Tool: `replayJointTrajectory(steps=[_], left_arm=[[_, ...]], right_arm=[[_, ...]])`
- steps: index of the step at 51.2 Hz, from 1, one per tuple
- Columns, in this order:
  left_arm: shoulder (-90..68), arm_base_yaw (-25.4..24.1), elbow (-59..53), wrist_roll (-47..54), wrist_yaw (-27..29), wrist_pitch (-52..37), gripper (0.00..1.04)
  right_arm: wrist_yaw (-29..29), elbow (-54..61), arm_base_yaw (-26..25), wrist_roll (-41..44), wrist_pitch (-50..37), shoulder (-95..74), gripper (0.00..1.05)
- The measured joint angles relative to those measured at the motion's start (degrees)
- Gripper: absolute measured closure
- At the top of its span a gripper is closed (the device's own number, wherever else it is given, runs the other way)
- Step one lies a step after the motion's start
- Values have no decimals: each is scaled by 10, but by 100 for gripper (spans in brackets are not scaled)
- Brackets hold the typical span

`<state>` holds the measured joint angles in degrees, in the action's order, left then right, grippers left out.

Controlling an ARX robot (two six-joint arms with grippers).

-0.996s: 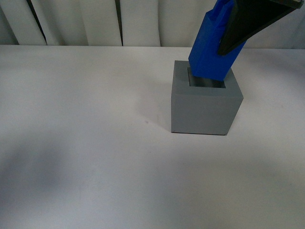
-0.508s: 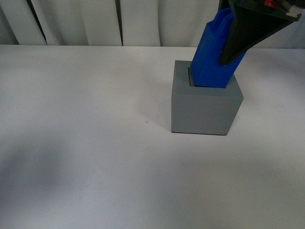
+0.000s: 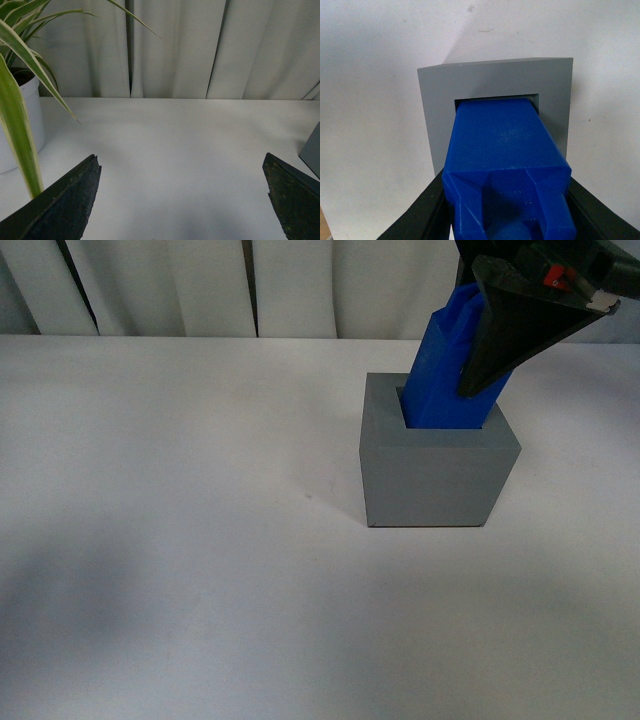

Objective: Insert blue part into gray base

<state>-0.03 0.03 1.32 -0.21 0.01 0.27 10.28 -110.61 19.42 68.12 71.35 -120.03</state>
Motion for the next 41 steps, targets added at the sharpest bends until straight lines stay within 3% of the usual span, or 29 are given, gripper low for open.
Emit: replayJointTrajectory(steps=[7, 21, 33, 41], left_arm=[[0, 0, 0, 0, 0, 0, 6], [0, 0, 0, 0, 0, 0, 6], [0, 0, 0, 0, 0, 0, 6], [0, 0, 0, 0, 0, 0, 6]], right_arm=[[0, 2, 0, 0, -2, 0, 58], [43, 25, -15, -12, -32, 18, 5], [87, 102, -44, -16, -92, 117, 7], [146, 228, -90, -36, -179, 246, 7]])
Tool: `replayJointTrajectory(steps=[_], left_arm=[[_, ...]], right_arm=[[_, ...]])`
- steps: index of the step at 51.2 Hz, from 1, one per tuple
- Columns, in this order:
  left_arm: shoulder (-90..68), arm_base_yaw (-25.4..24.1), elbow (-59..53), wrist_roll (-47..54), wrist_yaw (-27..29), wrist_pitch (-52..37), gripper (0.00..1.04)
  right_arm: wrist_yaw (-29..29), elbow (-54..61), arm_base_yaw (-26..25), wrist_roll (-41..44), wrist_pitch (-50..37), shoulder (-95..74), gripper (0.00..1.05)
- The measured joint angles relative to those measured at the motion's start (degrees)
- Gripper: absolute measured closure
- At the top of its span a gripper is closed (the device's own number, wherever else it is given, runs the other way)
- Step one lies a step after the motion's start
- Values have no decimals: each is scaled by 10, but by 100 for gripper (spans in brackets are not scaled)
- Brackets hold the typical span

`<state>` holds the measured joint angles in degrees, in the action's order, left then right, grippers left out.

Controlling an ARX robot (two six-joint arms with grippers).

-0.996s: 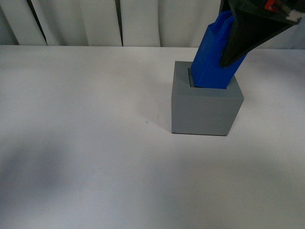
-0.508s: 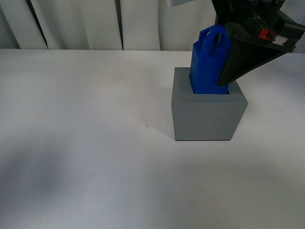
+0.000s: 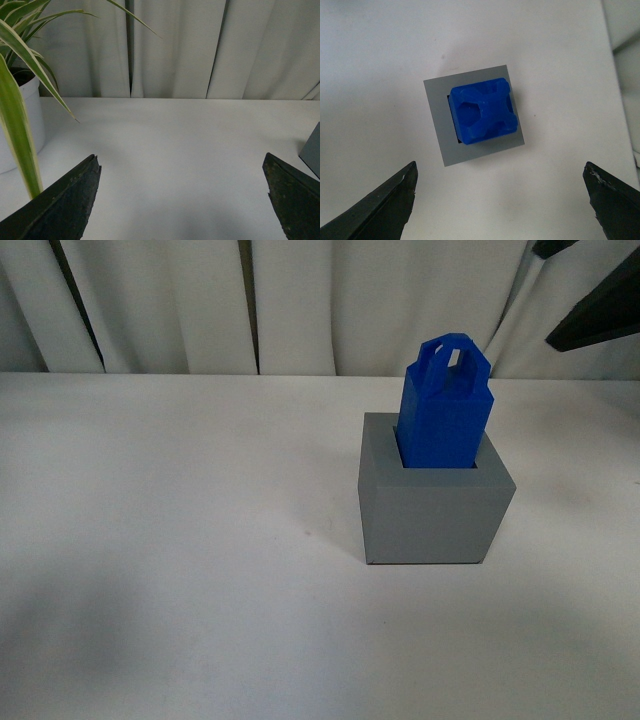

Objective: Insert blue part into gray base

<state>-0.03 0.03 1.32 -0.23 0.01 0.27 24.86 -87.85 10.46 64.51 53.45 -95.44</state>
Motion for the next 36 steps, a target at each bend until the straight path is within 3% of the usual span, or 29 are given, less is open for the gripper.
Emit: replayJointTrajectory(steps=[15, 26, 36], left_arm=[[0, 0, 0, 0, 0, 0, 6], [0, 0, 0, 0, 0, 0, 6], [0, 0, 0, 0, 0, 0, 6]], right_arm=[[61, 268, -75, -119, -230, 205, 7], [31, 465, -98, -278, -468, 333, 7], [30, 489, -99, -325, -494, 348, 7]])
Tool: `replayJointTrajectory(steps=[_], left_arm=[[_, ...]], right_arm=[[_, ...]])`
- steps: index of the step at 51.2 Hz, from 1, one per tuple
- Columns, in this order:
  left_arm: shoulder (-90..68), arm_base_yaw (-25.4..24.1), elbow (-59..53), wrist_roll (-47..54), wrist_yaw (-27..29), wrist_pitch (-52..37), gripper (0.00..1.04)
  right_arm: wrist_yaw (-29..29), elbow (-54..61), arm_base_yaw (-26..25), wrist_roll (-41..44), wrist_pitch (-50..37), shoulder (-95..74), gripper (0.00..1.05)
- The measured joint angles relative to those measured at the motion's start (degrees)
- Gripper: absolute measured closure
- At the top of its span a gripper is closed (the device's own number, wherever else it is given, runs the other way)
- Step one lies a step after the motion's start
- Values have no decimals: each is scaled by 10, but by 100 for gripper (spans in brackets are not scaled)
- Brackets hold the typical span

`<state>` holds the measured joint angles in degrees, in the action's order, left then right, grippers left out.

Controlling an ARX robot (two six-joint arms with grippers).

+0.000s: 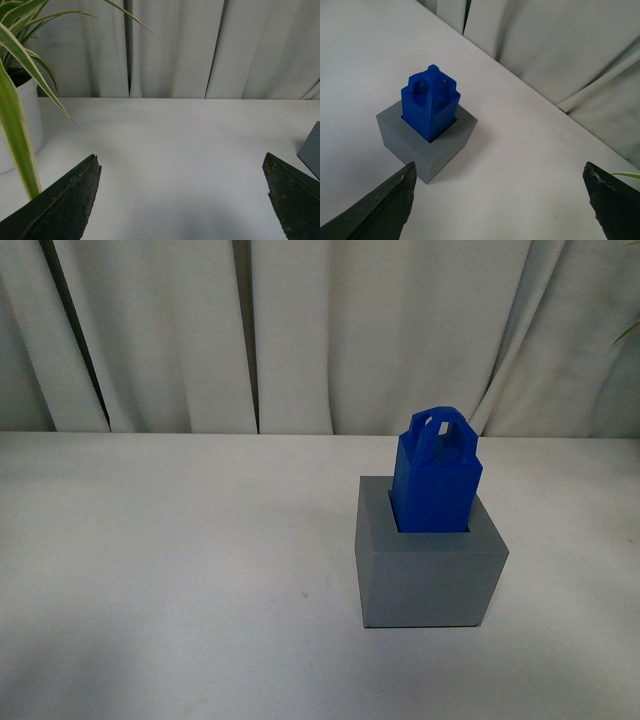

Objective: Insert blue part into gray base

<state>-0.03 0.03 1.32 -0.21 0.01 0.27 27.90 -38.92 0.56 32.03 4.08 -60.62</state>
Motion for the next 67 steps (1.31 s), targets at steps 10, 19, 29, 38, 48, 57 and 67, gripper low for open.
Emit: replayJointTrajectory(steps=[10, 19, 29, 38, 48, 57, 67], left_arm=[[0, 0, 0, 0, 1, 0, 6], [0, 0, 0, 0, 0, 0, 6], [0, 0, 0, 0, 0, 0, 6], [0, 0, 0, 0, 0, 0, 6], [0, 0, 0, 0, 0, 0, 6], [0, 0, 0, 0, 0, 0, 6], [0, 0, 0, 0, 0, 0, 6]], right_arm=[[-304, 163, 28, -236, -349, 49, 39], [-282, 241, -4, -303, -385, 110, 75], [-280, 285, -4, -309, -383, 156, 104], [-280, 327, -5, -313, -358, 222, 103], [-280, 350, -5, -313, -323, 282, 103], [-279, 365, -5, -313, -284, 336, 103], [-279, 386, -5, -314, -280, 367, 103]])
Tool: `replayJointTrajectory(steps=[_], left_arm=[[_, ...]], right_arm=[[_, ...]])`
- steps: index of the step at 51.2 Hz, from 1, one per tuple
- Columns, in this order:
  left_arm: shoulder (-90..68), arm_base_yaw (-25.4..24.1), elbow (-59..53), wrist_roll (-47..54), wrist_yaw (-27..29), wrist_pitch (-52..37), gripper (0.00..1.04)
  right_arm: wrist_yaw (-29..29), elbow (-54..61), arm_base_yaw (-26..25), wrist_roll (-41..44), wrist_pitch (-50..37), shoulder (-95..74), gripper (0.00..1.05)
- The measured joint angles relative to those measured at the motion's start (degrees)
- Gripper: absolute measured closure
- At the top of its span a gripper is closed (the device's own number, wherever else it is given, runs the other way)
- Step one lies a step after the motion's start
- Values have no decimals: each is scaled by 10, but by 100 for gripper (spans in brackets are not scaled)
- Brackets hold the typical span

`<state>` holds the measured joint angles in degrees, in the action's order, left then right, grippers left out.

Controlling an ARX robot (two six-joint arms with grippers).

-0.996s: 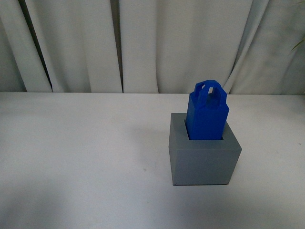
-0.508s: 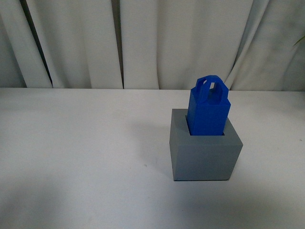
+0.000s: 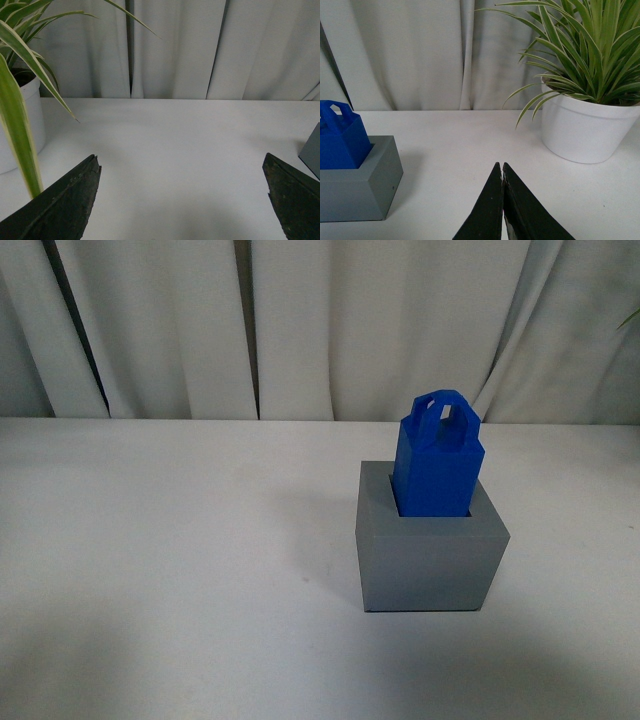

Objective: Insert blue part into gray base

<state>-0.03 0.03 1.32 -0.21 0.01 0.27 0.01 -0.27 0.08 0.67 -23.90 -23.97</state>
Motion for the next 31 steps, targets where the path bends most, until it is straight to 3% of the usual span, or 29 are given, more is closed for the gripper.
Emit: replayJointTrajectory(steps=[31], left_arm=[[0, 0, 0, 0, 0, 0, 6]], right_arm=[[0, 0, 0, 0, 125, 128, 103]])
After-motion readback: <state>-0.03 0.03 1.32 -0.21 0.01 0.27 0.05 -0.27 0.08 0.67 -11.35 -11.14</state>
